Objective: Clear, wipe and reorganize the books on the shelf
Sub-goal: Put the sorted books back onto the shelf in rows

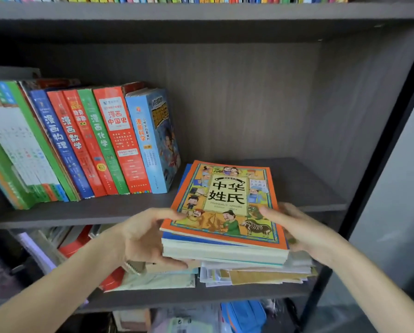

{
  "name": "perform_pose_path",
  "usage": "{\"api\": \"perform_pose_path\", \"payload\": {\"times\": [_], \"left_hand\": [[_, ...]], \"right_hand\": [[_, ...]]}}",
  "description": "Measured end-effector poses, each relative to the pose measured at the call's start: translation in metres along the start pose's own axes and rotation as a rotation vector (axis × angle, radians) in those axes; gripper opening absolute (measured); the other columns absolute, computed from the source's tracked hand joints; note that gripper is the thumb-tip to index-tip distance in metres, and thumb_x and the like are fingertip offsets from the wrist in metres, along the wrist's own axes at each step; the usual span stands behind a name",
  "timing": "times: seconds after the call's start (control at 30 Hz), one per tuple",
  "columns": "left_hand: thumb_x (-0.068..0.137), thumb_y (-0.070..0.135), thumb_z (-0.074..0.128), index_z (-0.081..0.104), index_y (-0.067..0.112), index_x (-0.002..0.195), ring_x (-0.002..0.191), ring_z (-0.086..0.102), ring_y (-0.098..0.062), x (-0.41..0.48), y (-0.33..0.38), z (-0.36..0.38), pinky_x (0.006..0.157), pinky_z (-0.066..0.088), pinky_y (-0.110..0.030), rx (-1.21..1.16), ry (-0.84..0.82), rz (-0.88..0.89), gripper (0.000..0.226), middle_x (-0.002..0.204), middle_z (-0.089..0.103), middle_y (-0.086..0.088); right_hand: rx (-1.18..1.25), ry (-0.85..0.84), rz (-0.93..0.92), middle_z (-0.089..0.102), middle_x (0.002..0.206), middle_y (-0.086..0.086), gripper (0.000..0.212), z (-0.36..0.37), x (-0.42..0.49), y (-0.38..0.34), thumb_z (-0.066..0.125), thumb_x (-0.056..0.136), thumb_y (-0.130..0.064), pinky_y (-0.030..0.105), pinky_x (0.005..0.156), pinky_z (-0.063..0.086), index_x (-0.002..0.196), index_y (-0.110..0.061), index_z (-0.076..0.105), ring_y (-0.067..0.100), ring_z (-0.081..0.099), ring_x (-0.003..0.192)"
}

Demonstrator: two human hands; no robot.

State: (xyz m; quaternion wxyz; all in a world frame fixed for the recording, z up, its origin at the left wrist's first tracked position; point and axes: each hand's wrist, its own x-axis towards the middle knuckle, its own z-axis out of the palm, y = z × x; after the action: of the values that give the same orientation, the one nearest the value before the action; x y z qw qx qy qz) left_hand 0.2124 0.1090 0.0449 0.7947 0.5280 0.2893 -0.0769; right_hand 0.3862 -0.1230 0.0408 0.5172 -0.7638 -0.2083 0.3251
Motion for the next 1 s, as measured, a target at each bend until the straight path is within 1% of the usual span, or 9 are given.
{"api": "perform_pose_path", "payload": {"times": [0.1, 0.2, 0.3, 0.47, 0.53, 0.63, 0.73, 0.87, 1.0], "left_hand": [[0.068, 0.026, 0.078, 0.071, 0.005, 0.101, 0.086, 0.071, -0.033, 0.003, 0.001, 0.017, 0.078, 0.055, -0.046, 0.054, 0.060, 0.050, 0.040, 0.104, 0.071, -0.018], [0.081, 0.018, 0.069, 0.068, 0.008, 0.102, 0.067, 0.072, -0.026, 0.012, -0.011, 0.035, 0.058, 0.059, -0.034, 0.060, 0.188, 0.177, 0.024, 0.090, 0.074, -0.015], [0.080, 0.011, 0.071, 0.067, 0.007, 0.109, 0.074, 0.073, -0.030, 0.012, -0.037, 0.040, 0.059, 0.059, -0.036, 0.033, 0.214, 0.322, 0.029, 0.093, 0.074, -0.015], [0.057, 0.018, 0.086, 0.050, 0.010, 0.125, 0.098, 0.068, -0.036, 0.015, -0.028, 0.030, 0.085, 0.054, -0.055, 0.107, 0.160, 0.606, 0.077, 0.111, 0.070, -0.013], [0.056, 0.016, 0.086, 0.049, 0.011, 0.126, 0.101, 0.068, -0.031, 0.015, -0.007, 0.029, 0.085, 0.055, -0.050, 0.165, 0.192, 0.742, 0.080, 0.112, 0.070, -0.009], [0.060, 0.011, 0.086, 0.048, 0.016, 0.128, 0.102, 0.068, -0.017, 0.015, 0.025, 0.035, 0.078, 0.057, -0.028, 0.287, 0.285, 0.917, 0.078, 0.114, 0.070, -0.001], [0.059, 0.007, 0.088, 0.045, 0.021, 0.126, 0.100, 0.068, -0.012, 0.020, 0.048, 0.037, 0.075, 0.055, -0.022, 0.275, 0.321, 0.970, 0.080, 0.113, 0.069, 0.002], [0.067, -0.002, 0.083, 0.044, 0.032, 0.105, 0.096, 0.068, -0.011, 0.031, 0.053, 0.034, 0.069, 0.053, -0.019, 0.210, 0.359, 0.949, 0.065, 0.103, 0.069, 0.006], [0.068, -0.002, 0.081, 0.043, 0.027, 0.109, 0.096, 0.067, -0.008, 0.046, 0.038, 0.024, 0.071, 0.056, -0.022, 0.220, 0.386, 0.923, 0.062, 0.113, 0.066, 0.000]], "right_hand": [[0.273, 0.025, 0.015, 0.075, 0.096, 0.002, 0.049, 0.018, 0.014, 0.002, 0.077, 0.073, -0.033, 0.036, 0.072, 0.056, 0.117, -0.020, 0.061, 0.023, 0.072, 0.088], [0.390, 0.066, 0.021, 0.075, 0.097, 0.005, 0.043, 0.026, 0.015, 0.011, 0.078, 0.075, -0.021, 0.039, 0.071, 0.057, 0.115, -0.020, 0.062, 0.026, 0.071, 0.088], [0.452, 0.029, 0.014, 0.074, 0.100, 0.008, 0.038, 0.022, 0.003, 0.023, 0.074, 0.079, -0.013, 0.050, 0.082, 0.055, 0.114, -0.018, 0.063, 0.031, 0.070, 0.092], [0.428, 0.028, -0.331, 0.074, 0.103, 0.002, 0.048, 0.013, -0.009, 0.014, 0.076, 0.070, -0.014, 0.036, 0.070, 0.056, 0.115, -0.017, 0.060, 0.020, 0.072, 0.089], [0.363, -0.003, -0.498, 0.071, 0.113, 0.001, 0.070, 0.005, -0.004, -0.005, 0.086, 0.060, -0.030, 0.033, 0.075, 0.058, 0.122, -0.019, 0.056, 0.019, 0.069, 0.099], [0.300, -0.002, -0.651, 0.071, 0.113, -0.003, 0.066, -0.008, 0.015, -0.040, 0.077, 0.063, -0.018, 0.023, 0.074, 0.056, 0.124, -0.019, 0.053, 0.014, 0.068, 0.101], [0.280, -0.025, -0.674, 0.070, 0.114, -0.004, 0.063, -0.017, 0.039, -0.069, 0.075, 0.068, -0.013, 0.023, 0.075, 0.055, 0.126, -0.018, 0.052, 0.017, 0.066, 0.105], [0.232, -0.064, -0.598, 0.068, 0.119, 0.000, 0.092, -0.013, 0.065, -0.074, 0.092, 0.047, -0.041, 0.025, 0.076, 0.056, 0.127, -0.020, 0.053, 0.017, 0.066, 0.106], [0.228, -0.076, -0.529, 0.067, 0.121, 0.003, 0.060, -0.005, 0.090, -0.060, 0.078, 0.067, -0.014, 0.031, 0.083, 0.052, 0.121, -0.023, 0.055, 0.018, 0.066, 0.107]]}}
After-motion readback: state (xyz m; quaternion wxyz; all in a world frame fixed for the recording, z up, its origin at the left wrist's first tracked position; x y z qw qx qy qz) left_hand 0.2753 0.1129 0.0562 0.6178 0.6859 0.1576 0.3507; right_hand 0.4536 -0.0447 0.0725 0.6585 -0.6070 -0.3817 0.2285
